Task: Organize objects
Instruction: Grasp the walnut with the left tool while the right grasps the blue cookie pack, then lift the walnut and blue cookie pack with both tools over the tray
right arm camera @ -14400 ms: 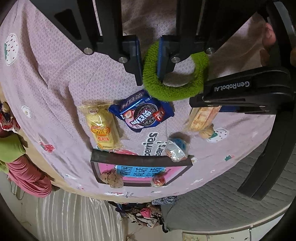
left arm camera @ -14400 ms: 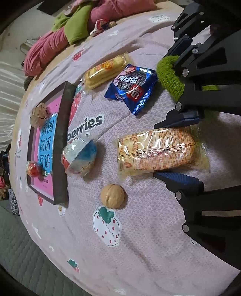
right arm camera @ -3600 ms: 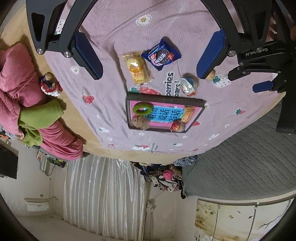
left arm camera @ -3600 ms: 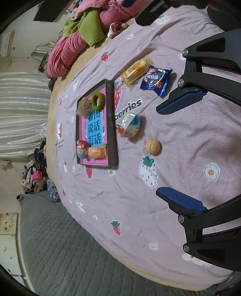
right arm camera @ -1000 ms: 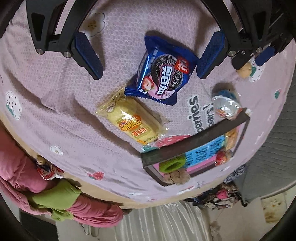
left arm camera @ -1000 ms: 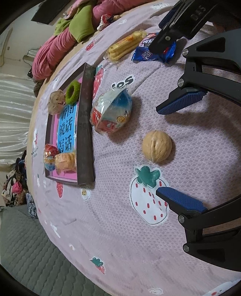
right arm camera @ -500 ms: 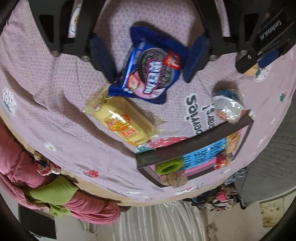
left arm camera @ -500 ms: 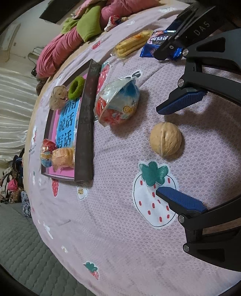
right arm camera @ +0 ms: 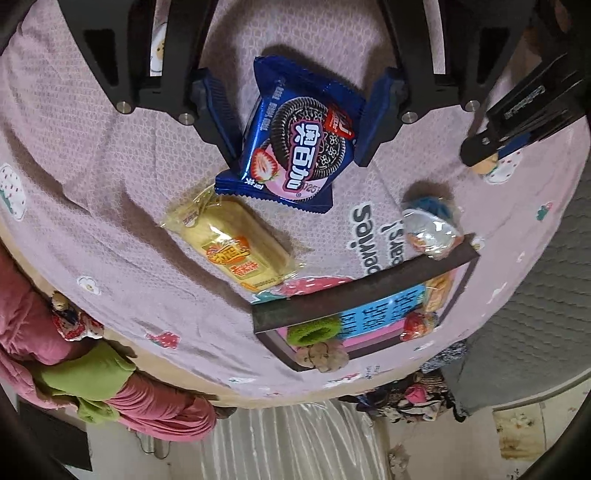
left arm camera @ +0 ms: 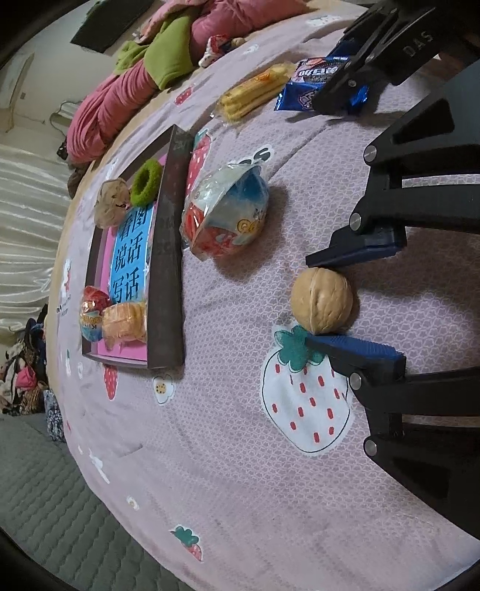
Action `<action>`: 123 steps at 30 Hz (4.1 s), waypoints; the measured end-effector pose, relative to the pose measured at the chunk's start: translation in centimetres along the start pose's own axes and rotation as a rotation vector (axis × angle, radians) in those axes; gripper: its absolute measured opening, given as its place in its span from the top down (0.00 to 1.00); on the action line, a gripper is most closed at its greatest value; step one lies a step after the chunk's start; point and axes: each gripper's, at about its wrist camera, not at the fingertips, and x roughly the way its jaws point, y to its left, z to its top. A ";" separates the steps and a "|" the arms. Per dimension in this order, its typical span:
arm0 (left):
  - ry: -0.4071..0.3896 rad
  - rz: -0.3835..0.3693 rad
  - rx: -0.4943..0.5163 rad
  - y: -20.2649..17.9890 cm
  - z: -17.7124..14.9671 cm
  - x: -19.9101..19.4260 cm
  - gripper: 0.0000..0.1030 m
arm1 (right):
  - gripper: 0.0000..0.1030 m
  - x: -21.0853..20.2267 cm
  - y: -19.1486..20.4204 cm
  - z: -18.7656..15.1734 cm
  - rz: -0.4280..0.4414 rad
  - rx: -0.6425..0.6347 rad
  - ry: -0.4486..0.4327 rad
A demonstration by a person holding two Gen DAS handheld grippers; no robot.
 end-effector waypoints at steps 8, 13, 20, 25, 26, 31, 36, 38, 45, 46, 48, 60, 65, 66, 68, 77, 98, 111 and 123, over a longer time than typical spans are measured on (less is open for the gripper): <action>-0.008 -0.007 -0.008 0.0 -0.3 -0.7 0.65 | 0.41 -1.4 0.6 -0.2 0.047 -0.045 -0.014; -0.026 0.001 0.002 -0.4 -0.3 -2.0 0.65 | 0.42 -2.5 0.6 0.1 0.074 -0.057 -0.032; -0.069 0.011 0.012 -1.3 0.0 -4.7 0.65 | 0.42 -4.2 0.4 0.6 0.089 -0.076 -0.058; -0.100 0.019 0.012 -1.6 0.1 -6.9 0.65 | 0.42 -6.0 0.7 0.9 0.078 -0.112 -0.096; -0.107 0.016 0.010 -1.7 0.2 -7.4 0.65 | 0.42 -6.5 0.9 1.0 0.075 -0.123 -0.109; -0.140 0.028 0.022 -2.4 0.3 -9.7 0.65 | 0.42 -8.6 1.4 1.5 0.072 -0.157 -0.152; -0.161 0.030 0.029 -3.0 0.6 -11.3 0.65 | 0.42 -10.0 1.7 2.0 0.088 -0.181 -0.173; -0.173 0.036 0.034 -3.2 0.8 -12.0 0.65 | 0.42 -10.4 1.8 2.2 0.096 -0.189 -0.182; -0.196 0.042 0.045 -4.0 1.4 -13.5 0.65 | 0.42 -11.8 1.5 2.8 0.110 -0.198 -0.202; -0.198 0.039 0.048 -4.1 1.5 -13.7 0.65 | 0.42 -11.9 1.5 2.9 0.111 -0.201 -0.202; -0.205 0.040 0.052 -4.4 1.7 -14.0 0.65 | 0.42 -12.1 1.5 3.2 0.116 -0.209 -0.206; -0.247 0.056 0.068 -4.8 4.6 -15.8 0.65 | 0.42 -13.8 1.4 6.5 0.118 -0.269 -0.254; -0.267 0.054 0.080 -5.3 6.6 -16.2 0.65 | 0.42 -13.9 1.5 8.6 0.115 -0.293 -0.268; -0.270 0.053 0.083 -5.5 7.0 -16.2 0.65 | 0.42 -13.9 1.5 9.0 0.119 -0.294 -0.270; -0.275 0.052 0.083 -5.7 7.9 -16.1 0.65 | 0.42 -13.7 1.5 10.1 0.132 -0.294 -0.267; -0.297 0.040 0.108 -7.4 12.7 -14.7 0.65 | 0.42 -12.5 1.8 14.5 0.132 -0.326 -0.286; -0.270 0.022 0.078 -7.5 20.8 -4.0 0.65 | 0.42 -4.5 3.2 22.1 0.145 -0.391 -0.299; -0.228 0.003 0.059 -6.8 21.7 2.7 0.64 | 0.42 0.8 3.5 22.3 0.137 -0.422 -0.302; -0.211 -0.024 0.079 -5.8 22.0 6.5 0.65 | 0.42 6.5 2.8 21.6 0.115 -0.392 -0.285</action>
